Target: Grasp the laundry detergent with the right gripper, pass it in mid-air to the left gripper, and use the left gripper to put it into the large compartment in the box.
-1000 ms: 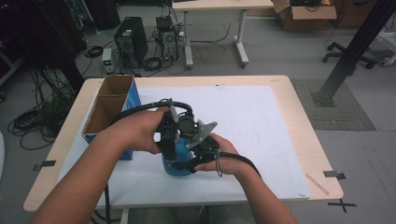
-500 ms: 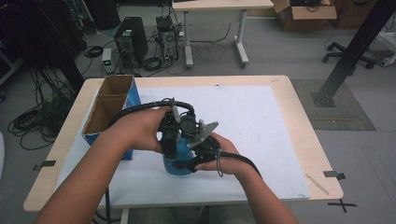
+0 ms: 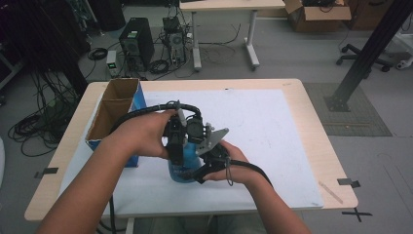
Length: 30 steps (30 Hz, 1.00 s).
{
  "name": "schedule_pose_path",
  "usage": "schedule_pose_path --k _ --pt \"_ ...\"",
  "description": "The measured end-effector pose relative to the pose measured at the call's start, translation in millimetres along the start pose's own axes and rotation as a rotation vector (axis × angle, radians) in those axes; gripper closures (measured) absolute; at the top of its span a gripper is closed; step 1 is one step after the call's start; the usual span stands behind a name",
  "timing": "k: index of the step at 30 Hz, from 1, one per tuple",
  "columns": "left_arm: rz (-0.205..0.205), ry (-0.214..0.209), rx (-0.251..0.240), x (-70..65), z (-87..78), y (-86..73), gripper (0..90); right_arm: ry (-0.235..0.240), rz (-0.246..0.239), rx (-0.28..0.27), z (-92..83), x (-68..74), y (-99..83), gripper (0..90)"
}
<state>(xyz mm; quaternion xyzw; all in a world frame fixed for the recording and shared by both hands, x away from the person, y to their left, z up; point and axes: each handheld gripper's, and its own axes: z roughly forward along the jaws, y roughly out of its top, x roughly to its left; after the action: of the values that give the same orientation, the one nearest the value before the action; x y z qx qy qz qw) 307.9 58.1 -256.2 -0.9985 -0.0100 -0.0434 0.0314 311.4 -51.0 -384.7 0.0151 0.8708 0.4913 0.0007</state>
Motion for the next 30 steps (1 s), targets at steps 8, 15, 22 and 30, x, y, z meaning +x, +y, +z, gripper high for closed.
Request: schedule_pose_path --k 8,15,22,30 --pt "-0.01 0.002 0.002 1.8 -3.2 0.0 38.5 -0.006 0.02 -0.086 -7.8 -0.5 -4.2 23.5" --pt "-0.012 0.007 0.005 2.7 -3.7 0.4 38.5 -0.017 0.034 -0.128 -12.3 -1.2 -5.9 17.3" --pt "-0.009 0.007 0.009 2.8 -5.9 0.7 38.5 -0.007 0.04 -0.142 -14.5 -2.2 -7.6 11.5" --pt "-0.01 0.008 0.014 5.2 -8.7 0.8 38.4 -0.001 0.044 -0.142 -22.3 -1.9 -6.7 2.3"
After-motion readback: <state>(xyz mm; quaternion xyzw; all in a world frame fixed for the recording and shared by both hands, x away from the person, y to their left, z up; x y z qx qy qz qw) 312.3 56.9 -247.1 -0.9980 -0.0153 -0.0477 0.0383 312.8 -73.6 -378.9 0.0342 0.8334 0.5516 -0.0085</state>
